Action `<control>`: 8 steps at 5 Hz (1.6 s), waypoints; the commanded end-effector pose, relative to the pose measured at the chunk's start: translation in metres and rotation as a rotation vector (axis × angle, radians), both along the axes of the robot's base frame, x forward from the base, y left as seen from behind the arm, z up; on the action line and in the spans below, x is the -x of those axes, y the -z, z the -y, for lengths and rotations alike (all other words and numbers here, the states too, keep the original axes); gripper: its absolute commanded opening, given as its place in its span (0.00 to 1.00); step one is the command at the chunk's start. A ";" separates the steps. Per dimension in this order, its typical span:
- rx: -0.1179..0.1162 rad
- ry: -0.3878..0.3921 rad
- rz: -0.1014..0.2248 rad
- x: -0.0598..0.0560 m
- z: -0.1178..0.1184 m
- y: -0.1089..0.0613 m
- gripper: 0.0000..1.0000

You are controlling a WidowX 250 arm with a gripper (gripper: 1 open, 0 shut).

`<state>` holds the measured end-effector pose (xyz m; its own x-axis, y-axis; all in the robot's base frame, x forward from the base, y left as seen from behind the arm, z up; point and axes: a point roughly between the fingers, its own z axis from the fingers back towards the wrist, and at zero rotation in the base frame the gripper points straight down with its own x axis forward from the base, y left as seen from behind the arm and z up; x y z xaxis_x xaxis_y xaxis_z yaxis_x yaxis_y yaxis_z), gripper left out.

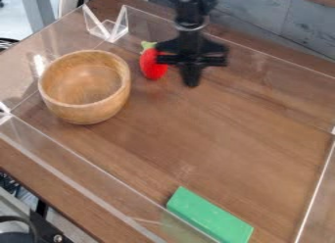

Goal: Move the red fruit to the right

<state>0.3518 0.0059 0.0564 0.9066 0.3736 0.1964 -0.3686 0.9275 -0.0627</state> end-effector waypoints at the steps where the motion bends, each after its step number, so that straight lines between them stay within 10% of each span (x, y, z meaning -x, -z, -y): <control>1: 0.019 0.057 0.088 -0.008 0.038 -0.024 0.00; 2: 0.037 0.123 0.088 -0.015 0.085 -0.032 0.00; 6: 0.050 0.208 0.088 -0.005 0.148 -0.052 0.00; 8: 0.046 0.201 0.083 0.008 0.148 -0.042 0.00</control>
<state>0.3395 -0.1394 0.0759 0.9587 0.1972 0.2051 -0.1807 0.9788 -0.0966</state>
